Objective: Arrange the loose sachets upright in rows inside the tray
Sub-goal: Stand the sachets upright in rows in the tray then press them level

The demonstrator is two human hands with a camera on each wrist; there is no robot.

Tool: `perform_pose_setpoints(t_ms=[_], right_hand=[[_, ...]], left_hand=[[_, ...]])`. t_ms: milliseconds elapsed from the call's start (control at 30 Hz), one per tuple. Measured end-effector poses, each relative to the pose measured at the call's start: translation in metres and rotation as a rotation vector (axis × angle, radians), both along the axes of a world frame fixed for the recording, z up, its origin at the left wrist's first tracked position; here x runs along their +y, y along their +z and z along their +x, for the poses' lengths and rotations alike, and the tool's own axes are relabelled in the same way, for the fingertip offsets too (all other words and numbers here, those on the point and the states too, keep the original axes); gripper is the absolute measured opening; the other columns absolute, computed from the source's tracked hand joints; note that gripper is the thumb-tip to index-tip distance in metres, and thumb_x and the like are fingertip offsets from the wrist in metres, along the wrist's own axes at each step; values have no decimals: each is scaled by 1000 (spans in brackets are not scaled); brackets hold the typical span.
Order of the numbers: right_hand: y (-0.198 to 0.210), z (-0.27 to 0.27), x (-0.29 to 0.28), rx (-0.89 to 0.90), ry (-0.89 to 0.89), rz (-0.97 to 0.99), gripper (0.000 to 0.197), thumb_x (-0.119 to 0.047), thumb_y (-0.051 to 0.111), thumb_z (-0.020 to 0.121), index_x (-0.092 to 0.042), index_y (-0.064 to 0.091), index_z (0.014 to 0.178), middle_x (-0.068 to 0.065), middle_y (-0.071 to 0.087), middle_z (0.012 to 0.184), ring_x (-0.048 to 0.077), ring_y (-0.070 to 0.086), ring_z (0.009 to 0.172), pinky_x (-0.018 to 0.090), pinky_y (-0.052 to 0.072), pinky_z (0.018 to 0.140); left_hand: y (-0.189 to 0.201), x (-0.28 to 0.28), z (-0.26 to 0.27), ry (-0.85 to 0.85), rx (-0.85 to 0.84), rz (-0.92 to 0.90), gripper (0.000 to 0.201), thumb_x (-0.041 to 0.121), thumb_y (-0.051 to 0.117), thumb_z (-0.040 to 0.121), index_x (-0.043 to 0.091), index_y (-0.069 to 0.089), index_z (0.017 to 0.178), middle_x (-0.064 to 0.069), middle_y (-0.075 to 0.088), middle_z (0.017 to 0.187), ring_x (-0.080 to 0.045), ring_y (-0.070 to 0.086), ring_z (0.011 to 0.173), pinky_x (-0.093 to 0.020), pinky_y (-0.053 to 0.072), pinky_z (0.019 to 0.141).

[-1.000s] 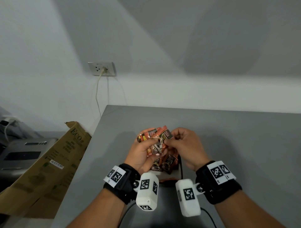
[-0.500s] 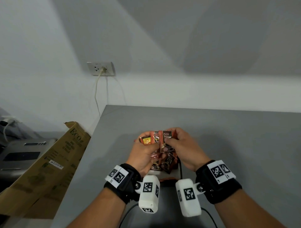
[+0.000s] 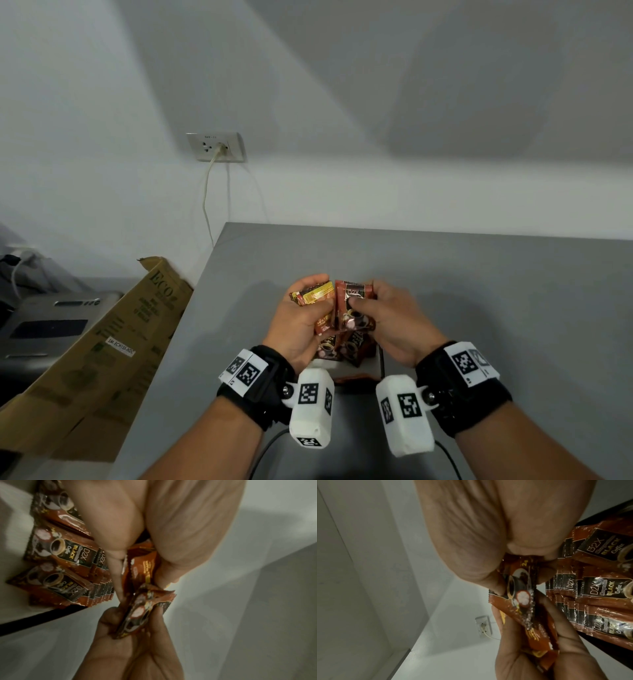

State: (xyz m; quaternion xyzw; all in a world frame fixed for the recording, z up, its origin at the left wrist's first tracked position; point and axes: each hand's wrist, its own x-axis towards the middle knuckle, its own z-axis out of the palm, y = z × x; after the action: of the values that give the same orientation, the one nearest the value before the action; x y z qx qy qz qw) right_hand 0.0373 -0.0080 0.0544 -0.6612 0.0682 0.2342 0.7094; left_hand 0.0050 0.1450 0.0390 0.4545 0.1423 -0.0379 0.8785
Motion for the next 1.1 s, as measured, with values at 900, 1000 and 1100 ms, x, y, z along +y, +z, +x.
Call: perform_pose_setpoints(t_ms=[900,1000,1100], right_hand=[[15,-4,-23,-146,98,203,22,7,55,94,-12,65,92,13,72,96,24,64,83,33,53,70],[16,-9,-6,-145,112,25,9,-3,56,98,-10,57,104,8,71,95,18,66,80,30,55,69],[14,-6,0,-173,-31,-67,21,-6,55,99,-14,50,118,9,68,108,14,67,81,24,55,64]], left_hand=[[6,24,4,85,-33,277,38,-20,66,78,14,57,92,-11,61,73,-24,55,57,-30,47,48],[13,10,2,29,-73,278,33,-19,61,82,11,58,95,-13,63,75,-21,59,56,-30,50,48],[19,6,0,-30,-2,68,32,-15,41,89,5,57,110,-19,66,89,-26,67,68,-37,57,53]])
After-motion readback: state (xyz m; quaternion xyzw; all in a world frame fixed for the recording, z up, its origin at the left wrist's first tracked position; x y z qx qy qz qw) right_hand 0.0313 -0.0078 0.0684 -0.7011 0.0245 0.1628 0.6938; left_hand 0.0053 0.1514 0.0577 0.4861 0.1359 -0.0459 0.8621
